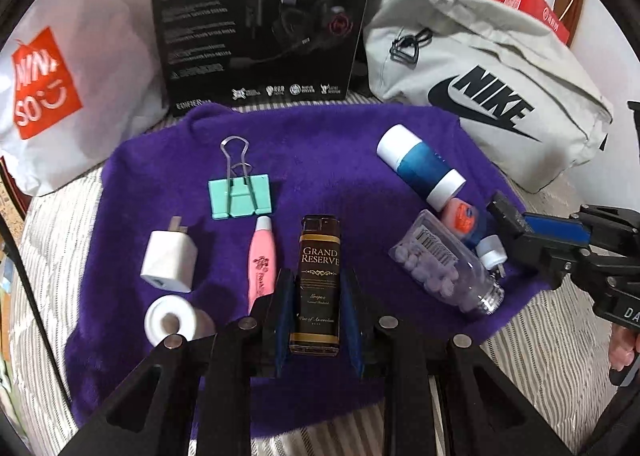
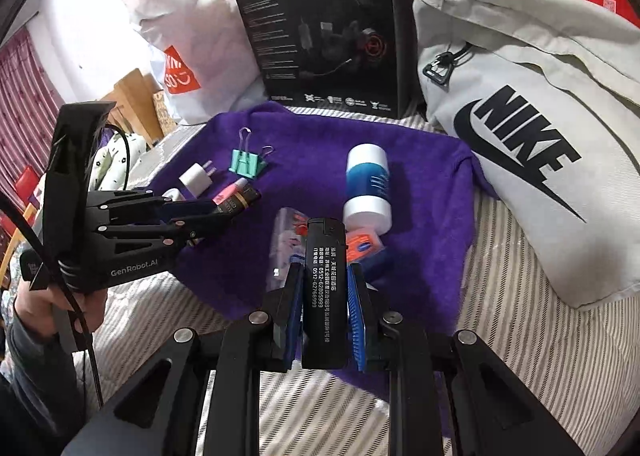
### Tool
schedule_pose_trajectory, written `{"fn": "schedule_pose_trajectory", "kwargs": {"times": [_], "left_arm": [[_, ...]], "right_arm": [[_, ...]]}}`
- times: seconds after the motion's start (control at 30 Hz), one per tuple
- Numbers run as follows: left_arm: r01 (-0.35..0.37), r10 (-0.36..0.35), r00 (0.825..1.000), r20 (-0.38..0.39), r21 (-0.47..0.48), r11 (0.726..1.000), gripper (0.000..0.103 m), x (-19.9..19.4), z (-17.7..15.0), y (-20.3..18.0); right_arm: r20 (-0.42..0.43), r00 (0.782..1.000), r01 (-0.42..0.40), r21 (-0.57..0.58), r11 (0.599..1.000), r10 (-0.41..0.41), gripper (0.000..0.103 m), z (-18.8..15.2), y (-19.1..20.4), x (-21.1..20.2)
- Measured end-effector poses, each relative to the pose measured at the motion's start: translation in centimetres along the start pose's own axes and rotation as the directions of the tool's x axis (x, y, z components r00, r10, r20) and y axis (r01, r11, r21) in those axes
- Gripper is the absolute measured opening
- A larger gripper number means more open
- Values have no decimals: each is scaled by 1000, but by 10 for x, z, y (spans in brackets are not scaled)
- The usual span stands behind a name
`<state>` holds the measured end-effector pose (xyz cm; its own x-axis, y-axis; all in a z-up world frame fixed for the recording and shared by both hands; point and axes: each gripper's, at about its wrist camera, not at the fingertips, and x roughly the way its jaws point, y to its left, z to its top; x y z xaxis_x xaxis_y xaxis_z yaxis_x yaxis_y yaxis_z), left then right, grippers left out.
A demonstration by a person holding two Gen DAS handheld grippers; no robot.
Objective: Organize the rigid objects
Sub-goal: 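Carry the box in the left tool while the right tool carries the black stick over the towel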
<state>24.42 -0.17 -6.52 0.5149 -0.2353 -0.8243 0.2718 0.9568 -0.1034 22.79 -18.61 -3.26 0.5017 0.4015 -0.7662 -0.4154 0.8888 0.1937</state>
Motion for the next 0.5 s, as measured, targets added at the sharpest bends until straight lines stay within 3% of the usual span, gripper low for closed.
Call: {"fn": "schedule_pose_trajectory", "kwargs": {"times": [0.5], "left_arm": [[-29, 30, 999, -24, 28, 999, 23, 18, 2, -3]], "right_arm": [[-23, 999, -27, 9, 1000, 27, 22, -4, -3, 17]]}}
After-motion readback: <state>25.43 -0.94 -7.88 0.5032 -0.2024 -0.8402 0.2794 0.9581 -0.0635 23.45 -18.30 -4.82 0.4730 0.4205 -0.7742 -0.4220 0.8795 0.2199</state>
